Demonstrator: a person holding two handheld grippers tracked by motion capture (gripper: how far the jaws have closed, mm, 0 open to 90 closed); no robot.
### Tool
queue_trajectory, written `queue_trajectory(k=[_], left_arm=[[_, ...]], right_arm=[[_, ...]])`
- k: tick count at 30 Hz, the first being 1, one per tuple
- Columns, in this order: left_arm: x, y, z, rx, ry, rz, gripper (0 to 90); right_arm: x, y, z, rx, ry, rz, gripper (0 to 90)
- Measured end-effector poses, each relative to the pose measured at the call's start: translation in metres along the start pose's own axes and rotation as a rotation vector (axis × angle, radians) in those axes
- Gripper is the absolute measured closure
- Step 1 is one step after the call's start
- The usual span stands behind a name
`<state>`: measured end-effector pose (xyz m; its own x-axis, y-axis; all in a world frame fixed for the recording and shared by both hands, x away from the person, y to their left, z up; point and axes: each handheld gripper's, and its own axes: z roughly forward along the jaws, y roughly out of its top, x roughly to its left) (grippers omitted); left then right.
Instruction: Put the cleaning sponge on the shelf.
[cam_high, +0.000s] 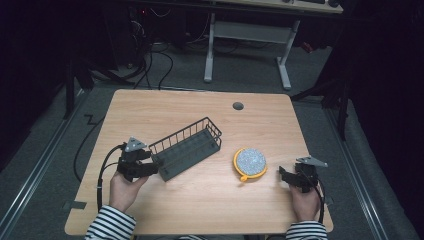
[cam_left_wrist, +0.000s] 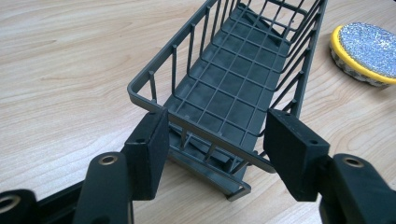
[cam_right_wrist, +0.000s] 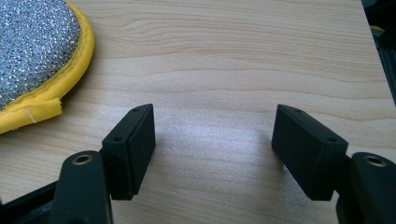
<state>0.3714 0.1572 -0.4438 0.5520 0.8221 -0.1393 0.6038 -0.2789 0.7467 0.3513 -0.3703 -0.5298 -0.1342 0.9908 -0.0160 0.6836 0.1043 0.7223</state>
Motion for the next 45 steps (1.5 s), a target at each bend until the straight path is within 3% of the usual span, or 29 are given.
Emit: queue_trajectory(k=[20,26,31,33,37,45], left_arm=[[-0.012,-0.011,-0.008,-0.011,-0.053,0.0,41.9],[-0.012,-0.011,-0.006,-0.017,-0.048,0.001,39.9],[-0.008,-0.008,-0.009,-0.042,-0.071,-0.012,34.4],[-0.006,-0.005,-0.013,-0.071,-0.062,-0.013,33.2],[-0.003,-0.004,-0.016,-0.084,-0.05,-0.014,32.6],[0.012,-0.01,-0.027,-0.113,-0.025,-0.058,32.9]], right_arm=[[0.0,0.0,0.0,-0.001,0.001,-0.003,30.5],[0.0,0.0,0.0,-0.002,0.001,-0.003,30.5],[0.0,0.0,0.0,-0.002,0.001,-0.003,30.4],[0.0,0.0,0.0,-0.002,0.001,-0.002,30.5],[0.0,0.0,0.0,-0.002,0.001,-0.003,30.5],[0.0,0.0,0.0,-0.002,0.0,-0.003,30.5]])
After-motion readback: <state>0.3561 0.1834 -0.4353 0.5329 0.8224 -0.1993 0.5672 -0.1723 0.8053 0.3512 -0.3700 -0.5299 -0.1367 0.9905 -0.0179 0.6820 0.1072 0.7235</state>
